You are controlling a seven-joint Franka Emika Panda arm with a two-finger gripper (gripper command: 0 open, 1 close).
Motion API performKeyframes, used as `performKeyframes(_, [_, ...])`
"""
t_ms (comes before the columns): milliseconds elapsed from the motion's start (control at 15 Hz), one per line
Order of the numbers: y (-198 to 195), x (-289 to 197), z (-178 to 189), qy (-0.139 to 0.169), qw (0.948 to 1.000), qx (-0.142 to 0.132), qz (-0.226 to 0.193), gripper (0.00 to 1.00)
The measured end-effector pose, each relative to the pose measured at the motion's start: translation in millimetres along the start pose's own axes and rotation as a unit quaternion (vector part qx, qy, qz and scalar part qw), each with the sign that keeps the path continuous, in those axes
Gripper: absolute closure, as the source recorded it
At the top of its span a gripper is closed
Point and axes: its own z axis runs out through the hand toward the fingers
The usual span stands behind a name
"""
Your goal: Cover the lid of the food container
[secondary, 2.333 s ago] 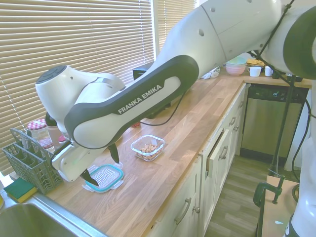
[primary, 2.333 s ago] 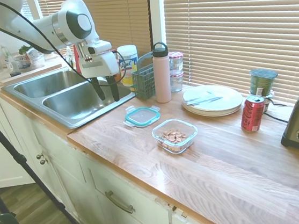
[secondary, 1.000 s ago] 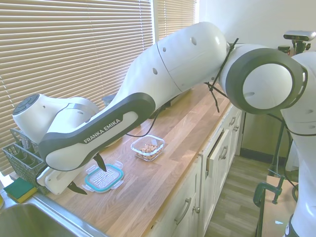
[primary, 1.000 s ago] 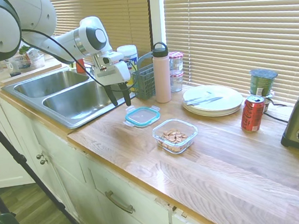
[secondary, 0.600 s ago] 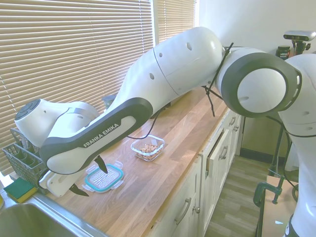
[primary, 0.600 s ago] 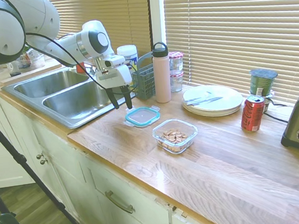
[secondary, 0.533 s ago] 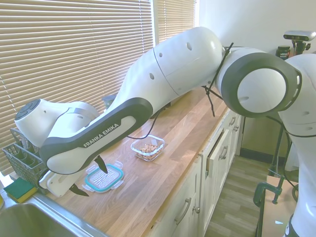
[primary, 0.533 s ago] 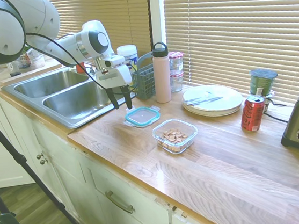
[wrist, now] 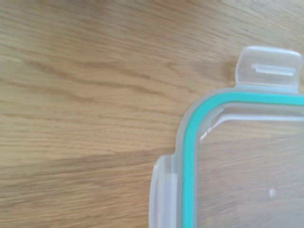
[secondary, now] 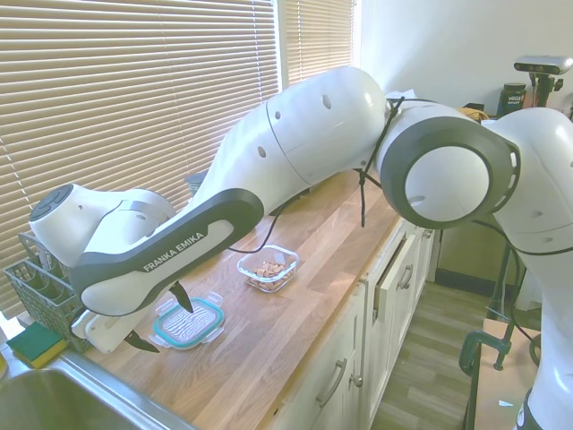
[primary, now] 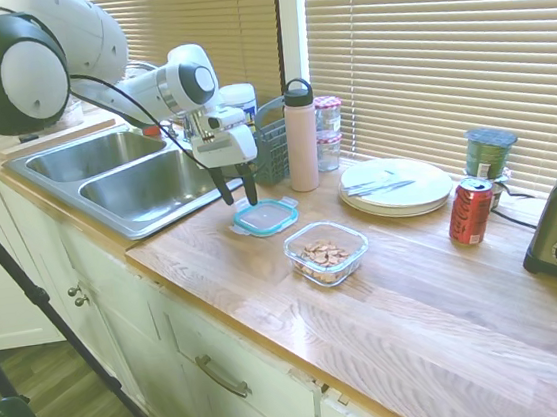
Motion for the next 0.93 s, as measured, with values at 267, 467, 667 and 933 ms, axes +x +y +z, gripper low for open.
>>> performKeyframes(267, [-5.2,8.5,6.6,0.0,1.0,-0.002,0.005,0.0])
performKeyframes(467, [-7.1,10.7,11.3,-0.001,1.0,-0.005,0.005,0.0])
performKeyframes(667, [-7.5,11.1,15.7,-0.002,1.0,-0.008,0.006,0.0])
performKeyframes(933, [-6.8,14.1,17.1,-0.004,0.9999,-0.008,0.01,0.0])
